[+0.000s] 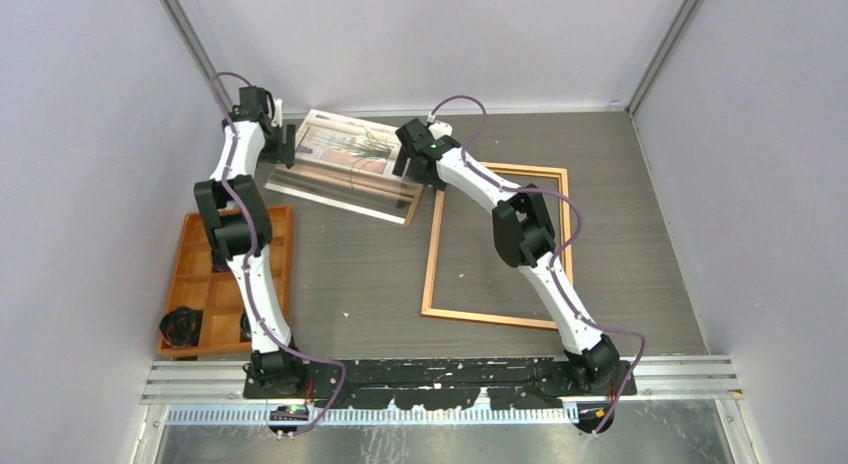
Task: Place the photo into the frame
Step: Pick up the photo frame item at the center of the board.
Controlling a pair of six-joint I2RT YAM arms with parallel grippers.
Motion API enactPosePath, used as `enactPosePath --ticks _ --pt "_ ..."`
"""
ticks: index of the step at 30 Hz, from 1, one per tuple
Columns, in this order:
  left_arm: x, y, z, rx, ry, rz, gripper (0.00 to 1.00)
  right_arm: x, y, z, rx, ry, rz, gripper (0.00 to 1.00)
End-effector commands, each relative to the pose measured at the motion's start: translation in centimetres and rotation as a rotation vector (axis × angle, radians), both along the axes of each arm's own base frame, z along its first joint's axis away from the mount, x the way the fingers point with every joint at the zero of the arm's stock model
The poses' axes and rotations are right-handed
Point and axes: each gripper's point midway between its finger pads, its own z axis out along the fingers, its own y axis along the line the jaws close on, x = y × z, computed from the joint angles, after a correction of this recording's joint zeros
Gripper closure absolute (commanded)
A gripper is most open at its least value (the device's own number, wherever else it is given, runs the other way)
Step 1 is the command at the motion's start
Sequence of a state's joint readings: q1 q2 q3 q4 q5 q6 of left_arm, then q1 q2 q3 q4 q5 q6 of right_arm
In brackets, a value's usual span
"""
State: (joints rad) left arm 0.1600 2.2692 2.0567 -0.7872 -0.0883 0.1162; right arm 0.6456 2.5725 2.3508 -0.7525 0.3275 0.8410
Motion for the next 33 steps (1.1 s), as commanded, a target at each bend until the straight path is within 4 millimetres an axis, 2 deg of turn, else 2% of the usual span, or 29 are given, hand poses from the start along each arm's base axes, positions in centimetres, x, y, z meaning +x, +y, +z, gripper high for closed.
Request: enactPosePath --ticks 1,4,8,9,14,17,26,33 --pt "1.8 -1.3 0.8 0.043 -0.023 -0.028 0.2 1.1 1.1 0.1 0.051 -0.025 0.019 0.06" --pt "2.3 -3.1 -0.2 0.072 0.012 -0.074 0.22 1.3 1.2 1.2 0.059 -0.053 0.032 0.07" --pt "2.8 -5.5 -1.4 0.152 0.034 -0.145 0.23 1.9 0.1 2.4 0.028 -0.082 0.027 0.07" --pt "2.9 -6.8 -1.6 0.16 0.037 -0.171 0.23 2.1 -0.3 2.5 0.028 -0.086 0.021 0.07" --pt "3.1 -9.0 -2.2 0.181 0.048 -0.219 0.23 3.3 -1.5 1.6 0.087 -0.059 -0.02 0.07" --pt "2.8 -10.0 -2.7 0.199 0.067 -0.248 0.23 3.6 -1.5 0.8 0.118 -0.04 -0.026 0.07" --pt "0.7 -12.7 -5.5 0.245 0.147 -0.358 0.23 3.7 -1.0 -0.4 0.156 -0.018 -0.034 0.13" --pt "-2.7 -14.0 -6.9 0.257 0.217 -0.468 0.24 2.2 -1.0 -1.4 0.124 0.011 -0.038 0.15"
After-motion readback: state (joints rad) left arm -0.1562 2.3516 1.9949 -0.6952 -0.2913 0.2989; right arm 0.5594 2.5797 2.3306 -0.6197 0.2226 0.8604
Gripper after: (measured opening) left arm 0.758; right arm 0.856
